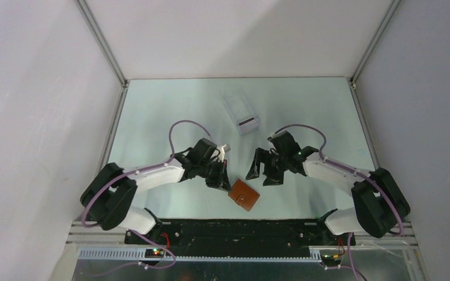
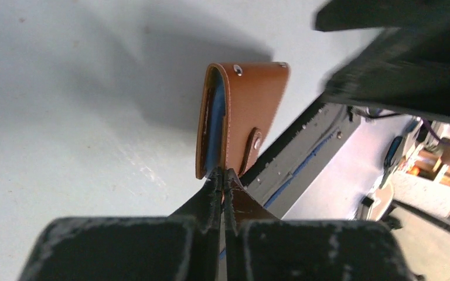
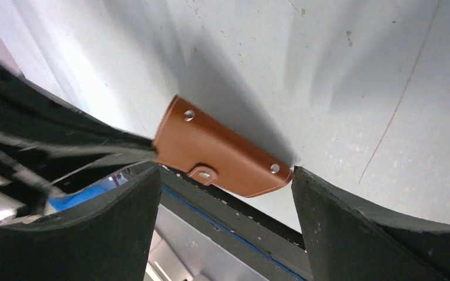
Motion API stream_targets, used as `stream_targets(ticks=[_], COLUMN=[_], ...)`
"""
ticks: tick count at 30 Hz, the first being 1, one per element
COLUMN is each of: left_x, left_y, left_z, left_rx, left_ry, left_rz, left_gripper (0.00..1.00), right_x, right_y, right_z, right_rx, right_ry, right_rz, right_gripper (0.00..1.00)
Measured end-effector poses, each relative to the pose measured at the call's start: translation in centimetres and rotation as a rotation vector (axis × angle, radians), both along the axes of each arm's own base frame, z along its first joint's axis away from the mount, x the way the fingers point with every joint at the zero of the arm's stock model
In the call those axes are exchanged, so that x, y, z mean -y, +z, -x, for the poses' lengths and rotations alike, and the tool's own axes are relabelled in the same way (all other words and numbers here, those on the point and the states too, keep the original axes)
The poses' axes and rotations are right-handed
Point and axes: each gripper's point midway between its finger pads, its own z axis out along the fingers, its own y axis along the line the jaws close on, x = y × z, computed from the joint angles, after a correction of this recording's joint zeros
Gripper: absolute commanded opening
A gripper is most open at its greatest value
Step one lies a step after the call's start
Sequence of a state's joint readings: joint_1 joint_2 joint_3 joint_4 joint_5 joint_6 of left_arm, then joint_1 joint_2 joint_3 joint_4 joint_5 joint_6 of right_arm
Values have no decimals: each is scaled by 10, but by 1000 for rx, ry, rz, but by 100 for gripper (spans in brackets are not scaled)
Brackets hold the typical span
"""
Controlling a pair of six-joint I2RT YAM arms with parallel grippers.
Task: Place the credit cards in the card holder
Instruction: Pick up the card holder from the center of the board.
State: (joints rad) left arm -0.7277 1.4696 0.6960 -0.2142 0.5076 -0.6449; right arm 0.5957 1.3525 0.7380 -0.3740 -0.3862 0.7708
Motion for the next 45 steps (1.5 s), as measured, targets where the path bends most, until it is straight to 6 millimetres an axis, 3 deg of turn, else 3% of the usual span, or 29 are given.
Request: stream_targets(ticks=[8, 17, 19, 20, 22, 24, 26, 32, 40, 45], left_x=[2, 3, 3, 2, 0, -5, -14, -36, -62, -70], left_y=[45, 71, 71, 71, 69, 63, 51, 28, -11, -24], left_z=[7, 10, 9, 7, 5, 0, -8, -16, 8, 20], left_rx=[137, 181, 184, 186, 188, 181, 158, 74, -94, -176], left_ry=[-122, -174, -172, -168, -157, -125, -64, 88, 243, 317], left_rz=[131, 213, 215, 214, 204, 170, 103, -20, -145, -184], left_gripper=[0, 0, 10, 27, 48, 62, 66, 65, 66, 58], right_x=[-16, -48, -52, -53, -53, -52, -49, -41, -52, -66], right_y=[-11, 18, 23, 24, 26, 24, 19, 8, -11, -27], right_z=[18, 18, 17, 16, 15, 13, 11, 3, 0, -6], right_rx=[-99, -38, -15, -7, 2, 2, -3, -35, -95, -149], right_ry=[175, 341, 358, 363, 366, 355, 332, 270, 275, 286], right_rz=[-102, -354, -383, -391, -397, -387, -359, -240, -171, -142], right_gripper=[86, 85, 85, 85, 85, 85, 85, 83, 79, 78])
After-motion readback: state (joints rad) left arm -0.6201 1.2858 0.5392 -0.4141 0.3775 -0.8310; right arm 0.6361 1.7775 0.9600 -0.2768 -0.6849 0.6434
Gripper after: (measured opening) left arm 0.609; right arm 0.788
